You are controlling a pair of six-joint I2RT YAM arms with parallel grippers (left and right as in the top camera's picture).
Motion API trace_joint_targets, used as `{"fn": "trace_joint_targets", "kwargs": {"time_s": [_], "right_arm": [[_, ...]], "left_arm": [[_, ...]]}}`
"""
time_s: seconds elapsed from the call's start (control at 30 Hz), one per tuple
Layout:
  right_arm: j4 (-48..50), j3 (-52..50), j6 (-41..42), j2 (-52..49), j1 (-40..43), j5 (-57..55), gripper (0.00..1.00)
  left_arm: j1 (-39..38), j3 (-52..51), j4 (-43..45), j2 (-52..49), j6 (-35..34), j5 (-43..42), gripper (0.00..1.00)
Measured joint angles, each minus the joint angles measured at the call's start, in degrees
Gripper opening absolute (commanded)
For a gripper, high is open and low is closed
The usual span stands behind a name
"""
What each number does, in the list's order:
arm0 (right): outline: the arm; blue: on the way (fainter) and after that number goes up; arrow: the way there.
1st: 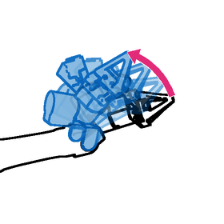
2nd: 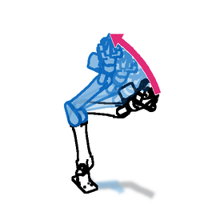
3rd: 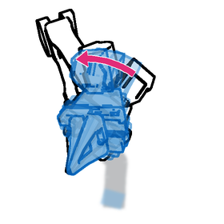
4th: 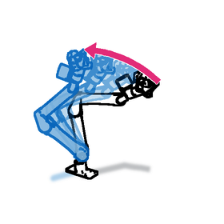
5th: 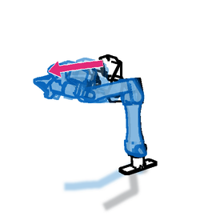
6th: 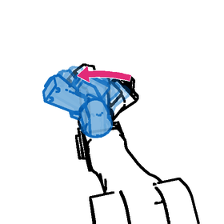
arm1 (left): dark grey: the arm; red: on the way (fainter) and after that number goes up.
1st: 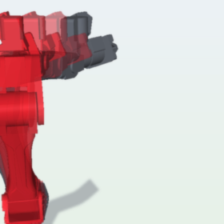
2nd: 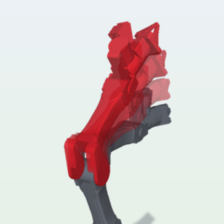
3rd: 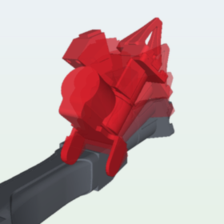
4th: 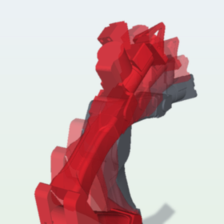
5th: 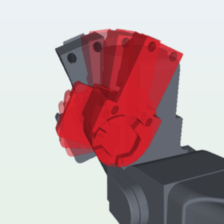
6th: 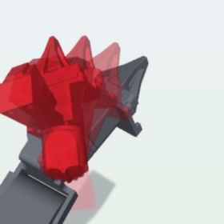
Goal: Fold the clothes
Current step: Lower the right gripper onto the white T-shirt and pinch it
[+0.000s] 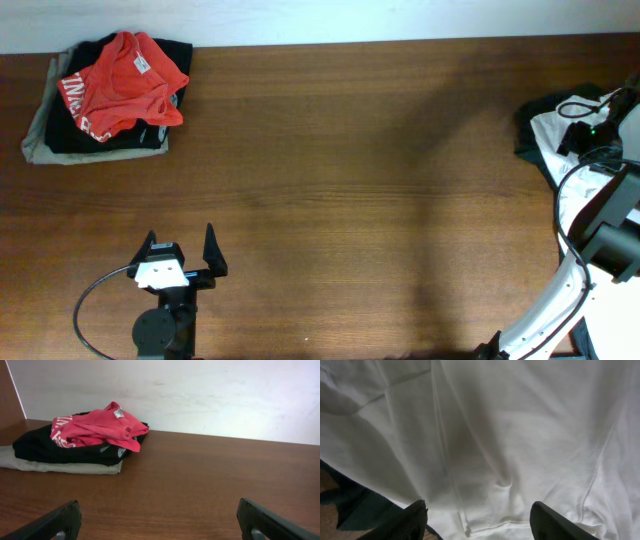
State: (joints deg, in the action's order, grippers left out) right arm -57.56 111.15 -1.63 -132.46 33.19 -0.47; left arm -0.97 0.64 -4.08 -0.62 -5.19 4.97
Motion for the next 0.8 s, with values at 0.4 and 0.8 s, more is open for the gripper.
{"fn": "trace_joint_targets", "kwargs": {"time_s": [0.4, 0.8], "right_arm": [[0.42, -0.70, -2.14, -1.31, 0.07, 2.99, 0.51], [0.57, -0.70, -2.78, -2.49, 0.07, 3.58, 0.24]], "left_arm": [[0.00, 0.00, 0.00, 0.00, 0.02, 0.00, 0.99], [0.00, 0.00, 0.00, 0.00, 0.00, 0.00, 0.99]]}}
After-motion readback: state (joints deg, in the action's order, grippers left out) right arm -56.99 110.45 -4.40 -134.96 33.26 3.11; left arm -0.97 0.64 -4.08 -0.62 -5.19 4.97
